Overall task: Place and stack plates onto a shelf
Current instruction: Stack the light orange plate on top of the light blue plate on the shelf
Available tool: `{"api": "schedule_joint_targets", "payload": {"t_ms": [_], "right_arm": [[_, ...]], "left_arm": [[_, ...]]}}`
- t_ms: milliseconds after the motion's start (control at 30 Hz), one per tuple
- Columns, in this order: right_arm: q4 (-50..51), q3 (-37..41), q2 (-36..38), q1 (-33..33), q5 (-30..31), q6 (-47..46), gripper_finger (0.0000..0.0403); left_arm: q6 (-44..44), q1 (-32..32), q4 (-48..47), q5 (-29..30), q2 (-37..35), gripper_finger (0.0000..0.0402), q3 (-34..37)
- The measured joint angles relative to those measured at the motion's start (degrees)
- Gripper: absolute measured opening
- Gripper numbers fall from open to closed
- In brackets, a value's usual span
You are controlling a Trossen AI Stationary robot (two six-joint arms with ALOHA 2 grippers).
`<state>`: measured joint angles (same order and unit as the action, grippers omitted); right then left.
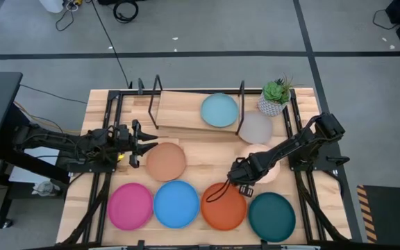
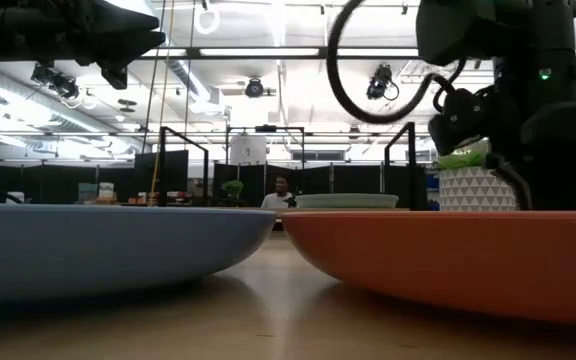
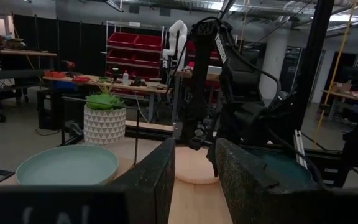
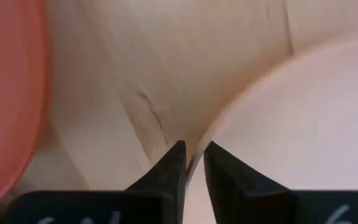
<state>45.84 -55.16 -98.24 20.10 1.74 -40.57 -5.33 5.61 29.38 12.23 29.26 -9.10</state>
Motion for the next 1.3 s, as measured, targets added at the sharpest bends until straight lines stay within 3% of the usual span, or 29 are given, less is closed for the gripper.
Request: {"api": "schedule_joint_targets", "payload": {"t_ms": [367,767,900,1167,1300], "right_arm": [[3.1,-5.1,0.0,0.6,1.3,7.1,0.0007],[5.3,-10.4,0.0,1.2,3.7,20.8,0.0005],[5.3,-13.7,0.0,1.6,7.3,28.3,0.0005],[5.6,-19.9,0.0,-1.2,20.1,40.3,0.0005],[5.2,-21.2,0.1,-3.3,19.0,44.2,0.0005]], "left_arm": [[0.0,0.0,0.0,0.0,0.0,0.0126,0.0],[0.0,0.0,0.0,0.6,0.0,0.0126,0.0],[0.0,0.0,-0.1,0.7,0.0,0.0126,0.0],[-0.5,0.0,-0.1,0.7,0.0,0.0126,0.0],[-1.2,0.0,-0.2,0.7,0.0,0.0126,0.0]]}}
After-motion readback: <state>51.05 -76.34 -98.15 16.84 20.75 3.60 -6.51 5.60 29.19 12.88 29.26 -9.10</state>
